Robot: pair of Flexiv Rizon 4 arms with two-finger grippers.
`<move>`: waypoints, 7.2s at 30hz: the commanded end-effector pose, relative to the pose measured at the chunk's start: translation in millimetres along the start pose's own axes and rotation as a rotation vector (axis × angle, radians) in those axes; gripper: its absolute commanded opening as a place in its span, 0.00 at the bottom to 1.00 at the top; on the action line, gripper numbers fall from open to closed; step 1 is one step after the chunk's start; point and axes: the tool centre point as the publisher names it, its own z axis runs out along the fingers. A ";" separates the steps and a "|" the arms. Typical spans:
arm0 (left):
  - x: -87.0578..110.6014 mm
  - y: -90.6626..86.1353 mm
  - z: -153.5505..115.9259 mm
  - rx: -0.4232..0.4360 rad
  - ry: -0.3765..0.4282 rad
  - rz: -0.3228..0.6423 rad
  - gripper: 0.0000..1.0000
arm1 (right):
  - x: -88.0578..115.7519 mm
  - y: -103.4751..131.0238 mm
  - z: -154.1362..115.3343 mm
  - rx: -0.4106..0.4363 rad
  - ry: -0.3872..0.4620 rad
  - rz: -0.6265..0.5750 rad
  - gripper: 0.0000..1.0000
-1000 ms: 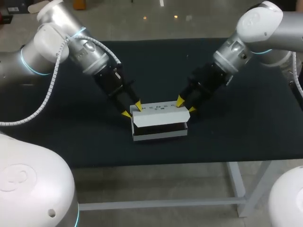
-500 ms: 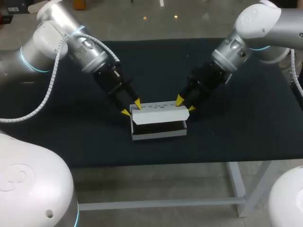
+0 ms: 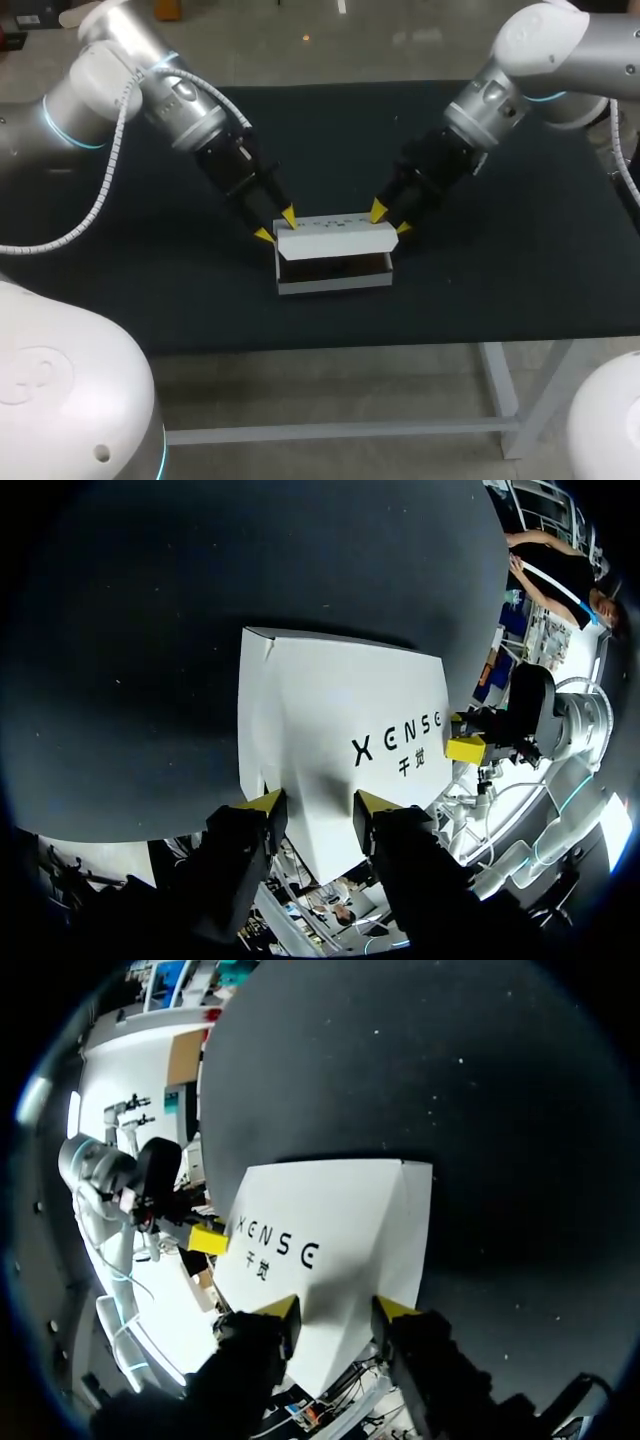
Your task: Assemble the packaging by folding the flat box into shape, placing the metal phone stand inside, and closing the box properly
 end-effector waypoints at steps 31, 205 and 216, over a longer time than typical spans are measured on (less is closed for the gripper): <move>2.4 -3.2 -4.8 -0.055 0.019 -0.012 0.44 | 10.3 3.9 2.7 0.021 -0.005 -0.007 0.48; -9.5 -6.2 -8.4 -0.206 0.099 -0.053 0.39 | 10.9 14.7 9.5 0.096 -0.041 0.007 0.59; -12.6 -5.9 -5.6 -0.185 0.088 -0.051 0.41 | 2.7 15.3 14.3 0.111 -0.054 0.022 0.58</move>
